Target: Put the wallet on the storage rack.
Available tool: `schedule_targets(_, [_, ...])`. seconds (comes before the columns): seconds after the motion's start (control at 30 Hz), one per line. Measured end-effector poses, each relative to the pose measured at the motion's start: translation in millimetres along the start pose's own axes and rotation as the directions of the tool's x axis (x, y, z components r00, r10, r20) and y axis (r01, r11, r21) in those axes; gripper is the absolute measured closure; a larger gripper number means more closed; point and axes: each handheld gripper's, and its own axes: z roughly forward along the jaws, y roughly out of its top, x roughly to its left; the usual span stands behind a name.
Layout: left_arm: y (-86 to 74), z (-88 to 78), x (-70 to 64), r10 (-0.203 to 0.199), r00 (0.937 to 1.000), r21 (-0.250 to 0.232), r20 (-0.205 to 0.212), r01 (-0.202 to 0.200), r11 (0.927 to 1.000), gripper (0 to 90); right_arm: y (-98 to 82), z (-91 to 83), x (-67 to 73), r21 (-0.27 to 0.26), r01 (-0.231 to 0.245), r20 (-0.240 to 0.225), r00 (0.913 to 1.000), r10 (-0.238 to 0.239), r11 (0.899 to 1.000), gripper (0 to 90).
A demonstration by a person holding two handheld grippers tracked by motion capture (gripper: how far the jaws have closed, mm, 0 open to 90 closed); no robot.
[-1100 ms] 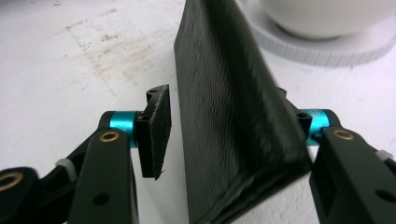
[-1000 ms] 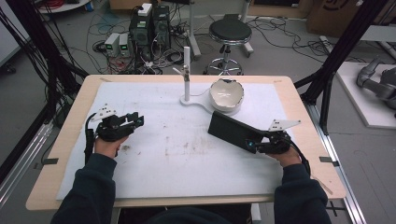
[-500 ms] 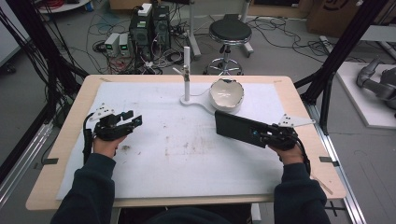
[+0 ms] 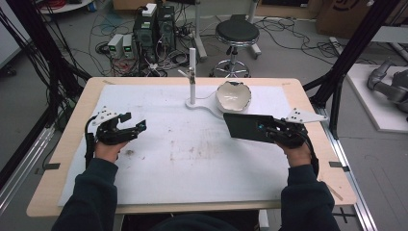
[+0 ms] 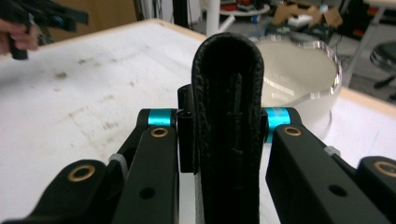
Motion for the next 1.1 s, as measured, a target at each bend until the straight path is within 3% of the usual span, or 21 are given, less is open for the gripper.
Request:
schedule_targets(0.17, [-0.6,-0.4,0.3,-0.007,1.0000,0.004,0.001,0.007,1.0000,25.2,21.2,-8.3,4.7,-0.010,0.050,0.015,0.9987,-0.050,0.999,73.6])
schedule_targets(0.27, [-0.7,-0.6,1.2,-0.012,0.9999,0.006,0.003,0.012,0.9999,25.5,32.9,-10.9,1.7,-0.011,0.045,0.019,0.9988,-0.045,0.999,73.6])
schedule_targets(0.4, [-1.1,-0.1,2.7,-0.022,0.9997,0.001,0.002,0.022,0.9997,25.8,52.4,-9.9,-4.1,0.014,0.091,0.040,0.9950,-0.092,0.996,73.6])
schedule_targets(0.7, [-1.1,-0.3,3.7,-0.024,0.9996,-0.003,0.014,0.024,0.9997,27.8,96.3,8.7,-28.4,0.064,0.156,0.101,0.9817,-0.162,0.986,73.6])
schedule_targets(0.77, [-1.4,0.2,4.3,-0.030,0.9995,-0.002,0.014,0.030,0.9996,27.8,103.3,16.6,-33.2,0.092,0.180,0.109,0.9759,-0.189,0.979,73.6])
schedule_targets(0.83, [-1.6,0.3,4.6,-0.032,0.9994,0.001,0.012,0.032,0.9995,27.8,108.9,26.1,-36.5,0.121,0.225,0.118,0.9637,-0.240,0.967,73.6])
schedule_targets(0.97, [-1.6,0.1,5.0,-0.035,0.9993,-0.002,0.015,0.035,0.9994,27.8,118.5,46.5,-38.8,0.207,0.316,0.114,0.9321,-0.344,0.926,73.6])
schedule_targets(1.07, [-1.5,-0.1,5.3,-0.037,0.9992,-0.004,0.016,0.037,0.9993,27.8,121.9,61.5,-38.0,0.283,0.372,0.081,0.9093,-0.408,0.884,73.5])
schedule_targets(1.1, [-1.5,-0.1,5.2,-0.039,0.9991,-0.003,0.015,0.039,0.9992,27.8,122.5,66.4,-36.5,0.318,0.400,0.073,0.8939,-0.442,0.860,73.5])
